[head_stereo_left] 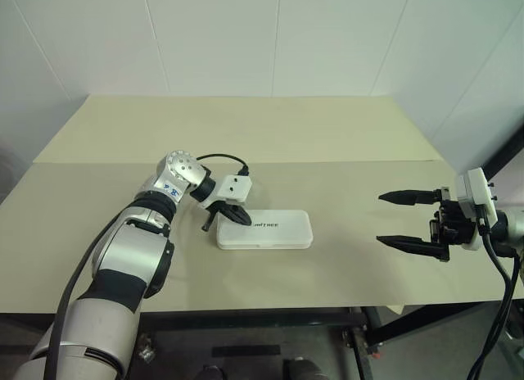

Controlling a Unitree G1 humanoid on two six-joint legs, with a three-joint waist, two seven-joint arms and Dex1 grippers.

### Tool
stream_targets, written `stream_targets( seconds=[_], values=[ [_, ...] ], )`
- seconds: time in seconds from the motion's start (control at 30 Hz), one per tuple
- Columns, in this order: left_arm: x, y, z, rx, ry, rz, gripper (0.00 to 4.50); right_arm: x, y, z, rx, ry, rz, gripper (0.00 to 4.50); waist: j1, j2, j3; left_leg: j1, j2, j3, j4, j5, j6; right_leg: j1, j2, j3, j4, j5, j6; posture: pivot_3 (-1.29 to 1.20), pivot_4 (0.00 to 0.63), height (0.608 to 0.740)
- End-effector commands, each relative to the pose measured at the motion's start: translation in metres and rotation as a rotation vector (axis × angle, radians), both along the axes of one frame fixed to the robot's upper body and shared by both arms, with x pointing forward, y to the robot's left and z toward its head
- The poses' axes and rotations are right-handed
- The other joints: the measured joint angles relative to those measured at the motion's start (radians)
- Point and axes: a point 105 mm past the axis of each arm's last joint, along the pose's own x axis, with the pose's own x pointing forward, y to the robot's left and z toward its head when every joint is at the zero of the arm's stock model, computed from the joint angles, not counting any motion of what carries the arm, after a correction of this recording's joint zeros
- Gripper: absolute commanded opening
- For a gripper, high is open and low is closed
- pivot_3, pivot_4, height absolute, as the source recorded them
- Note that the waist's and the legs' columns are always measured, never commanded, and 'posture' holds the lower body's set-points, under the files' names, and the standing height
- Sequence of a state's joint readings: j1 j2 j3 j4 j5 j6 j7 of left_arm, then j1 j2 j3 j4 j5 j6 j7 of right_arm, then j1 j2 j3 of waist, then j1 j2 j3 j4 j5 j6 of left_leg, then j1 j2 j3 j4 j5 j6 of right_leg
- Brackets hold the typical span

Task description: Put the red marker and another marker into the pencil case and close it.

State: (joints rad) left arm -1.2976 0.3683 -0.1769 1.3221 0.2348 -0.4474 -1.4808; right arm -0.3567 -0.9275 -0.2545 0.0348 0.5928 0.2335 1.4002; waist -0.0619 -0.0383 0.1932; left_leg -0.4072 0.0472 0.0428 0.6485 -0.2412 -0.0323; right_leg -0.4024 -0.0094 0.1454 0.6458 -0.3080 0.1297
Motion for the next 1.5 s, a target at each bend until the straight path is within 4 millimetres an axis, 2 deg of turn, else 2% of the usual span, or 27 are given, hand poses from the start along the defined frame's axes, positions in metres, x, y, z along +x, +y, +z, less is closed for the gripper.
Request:
stream_targets(
  seconds=[0.03,0.17,0.33,0.37,0.5,0.67,0.83,1.03,1.23,1.37,1.5],
  values=[
    [0.001,-0.004,0.028,-0.241,-0.008,0.008,0.07,-0.004,0.003,0.011,-0.003,-0.066,0.008,4.50,0.000,0.000,0.000,-0.002,0.000,0.000,-0.001,0.000,0.000,-0.004,0.000,0.000,0.001,0.000,0.000,0.00,0.150,0.740],
    [0.001,0.000,0.040,-0.411,-0.027,0.027,0.07,-0.005,0.003,0.011,0.000,-0.068,0.003,4.50,0.005,0.000,0.000,-0.012,0.000,-0.001,0.000,0.000,0.000,-0.015,0.001,-0.001,0.008,-0.003,0.000,0.00,0.150,0.740],
    [-0.003,0.018,0.045,-0.552,-0.012,0.041,0.07,-0.006,0.001,0.011,0.000,-0.066,-0.004,4.50,0.006,0.000,0.000,-0.013,0.000,-0.001,0.003,0.000,0.000,-0.016,0.000,-0.001,0.009,-0.003,0.000,0.00,0.150,0.740],
    [-0.005,0.022,0.045,-0.565,-0.002,0.037,0.24,-0.006,0.001,0.011,-0.001,-0.066,-0.006,4.50,0.006,0.000,0.000,-0.013,0.000,-0.001,0.003,0.000,0.000,-0.016,0.000,-0.001,0.009,-0.002,0.000,0.00,0.150,0.740],
    [-0.011,0.037,0.039,-0.587,0.045,0.051,1.19,-0.005,-0.002,0.011,-0.003,-0.062,-0.012,4.50,0.003,0.000,0.000,-0.013,0.000,-0.001,0.004,0.000,0.000,-0.016,0.001,-0.001,0.011,-0.002,0.000,0.00,0.150,0.740],
    [-0.015,0.057,0.037,-0.606,0.026,0.082,2.84,-0.003,-0.002,0.011,-0.003,-0.058,-0.014,4.50,0.004,0.000,0.000,-0.013,0.000,-0.001,0.005,0.000,0.000,-0.016,0.000,-0.001,0.011,-0.002,0.000,0.00,0.150,0.740],
    [-0.020,0.067,0.036,-0.605,0.032,0.089,4.46,-0.004,-0.003,0.010,-0.001,-0.047,-0.018,4.50,0.004,0.000,0.000,-0.013,0.000,-0.002,0.005,0.000,0.000,-0.016,0.000,-0.001,0.011,-0.003,0.000,0.00,0.150,0.740],
    [-0.029,0.091,0.026,-0.555,0.044,0.131,4.46,0.003,-0.013,0.016,-0.006,-0.068,-0.083,4.50,-0.001,0.000,0.000,-0.013,0.001,-0.001,0.005,0.000,0.000,-0.016,0.000,-0.001,0.011,-0.003,0.000,0.00,0.150,0.740],
    [-0.032,0.107,0.027,-0.531,0.036,0.171,4.46,0.004,-0.023,0.029,-0.009,-0.115,-0.140,4.50,0.004,0.001,0.000,-0.013,0.001,-0.001,0.005,0.000,0.000,-0.016,0.000,-0.001,0.011,-0.003,-0.001,0.00,0.150,0.740],
    [-0.031,0.107,0.027,-0.525,0.046,0.176,4.46,-0.002,-0.023,0.030,0.001,-0.134,-0.156,4.50,0.006,0.001,0.000,-0.013,0.001,-0.001,0.005,0.000,0.000,-0.016,0.000,-0.001,0.011,-0.004,-0.002,0.00,0.150,0.740],
    [-0.030,0.099,0.029,-0.539,0.061,0.155,4.46,-0.007,-0.015,0.026,0.022,-0.139,-0.158,4.50,0.006,0.000,0.000,-0.013,0.001,-0.002,0.004,0.000,0.000,-0.016,0.000,-0.002,0.011,-0.004,-0.002,0.00,0.150,0.740]
  ],
)
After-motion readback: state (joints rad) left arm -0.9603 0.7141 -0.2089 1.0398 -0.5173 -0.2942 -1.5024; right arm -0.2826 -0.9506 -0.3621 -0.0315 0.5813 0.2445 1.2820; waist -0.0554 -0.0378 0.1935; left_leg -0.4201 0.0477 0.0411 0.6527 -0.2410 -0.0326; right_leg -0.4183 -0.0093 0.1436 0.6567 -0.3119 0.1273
